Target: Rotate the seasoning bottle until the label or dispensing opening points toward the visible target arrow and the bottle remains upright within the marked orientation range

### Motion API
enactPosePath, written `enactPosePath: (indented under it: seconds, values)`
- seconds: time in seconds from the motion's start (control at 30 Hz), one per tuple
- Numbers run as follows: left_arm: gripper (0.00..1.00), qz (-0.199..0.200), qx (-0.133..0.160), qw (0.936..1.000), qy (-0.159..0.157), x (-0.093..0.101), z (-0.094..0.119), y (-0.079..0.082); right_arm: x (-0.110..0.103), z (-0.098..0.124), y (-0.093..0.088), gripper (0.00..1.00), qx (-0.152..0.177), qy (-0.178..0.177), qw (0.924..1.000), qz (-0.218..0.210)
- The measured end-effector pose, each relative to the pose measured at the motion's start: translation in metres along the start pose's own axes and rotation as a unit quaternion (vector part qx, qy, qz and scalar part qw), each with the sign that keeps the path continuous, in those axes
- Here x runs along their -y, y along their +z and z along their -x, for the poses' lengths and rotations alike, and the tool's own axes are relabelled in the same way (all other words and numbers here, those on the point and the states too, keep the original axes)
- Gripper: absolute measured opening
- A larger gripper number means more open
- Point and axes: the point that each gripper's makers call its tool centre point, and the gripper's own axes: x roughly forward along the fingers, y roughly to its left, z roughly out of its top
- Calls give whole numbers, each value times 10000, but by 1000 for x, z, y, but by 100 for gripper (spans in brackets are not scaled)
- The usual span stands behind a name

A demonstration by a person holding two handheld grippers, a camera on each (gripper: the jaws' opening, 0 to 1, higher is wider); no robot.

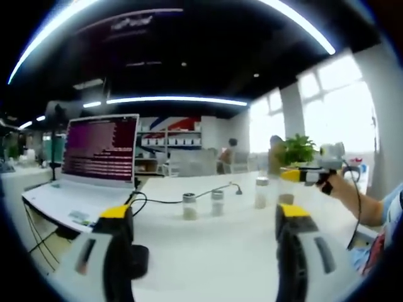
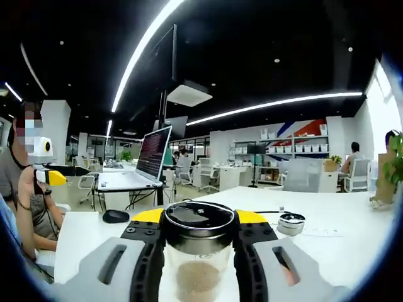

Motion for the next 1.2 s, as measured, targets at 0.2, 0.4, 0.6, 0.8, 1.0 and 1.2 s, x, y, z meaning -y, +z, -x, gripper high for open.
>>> enactPosePath:
  seconds: [0.2,0.4,0.6,0.8,1.0,1.2]
  values:
    - [99,42,19,10000,37,-4,-2,-1,-15,5,-9,41,-47,223,9996,-143]
    - [99,92,20,9999,-77,-1,-5,-2,-22,13,-21,41,-181,432,9986,-241]
    - [99,114,42,9999,-58,-2,-5,-1,-32,19,-38,41,-281,646,9972,-234]
    - [99,171,77,9998,-66,-2,-4,-1,-34,22,-45,41,-291,674,9973,-101]
    - [98,202,74,9998,-39,-5,-4,-1,-38,25,-48,41,-264,739,9969,64]
    - [99,190,87,9998,-10,-6,-3,0,-41,30,-55,41,-269,746,9968,69]
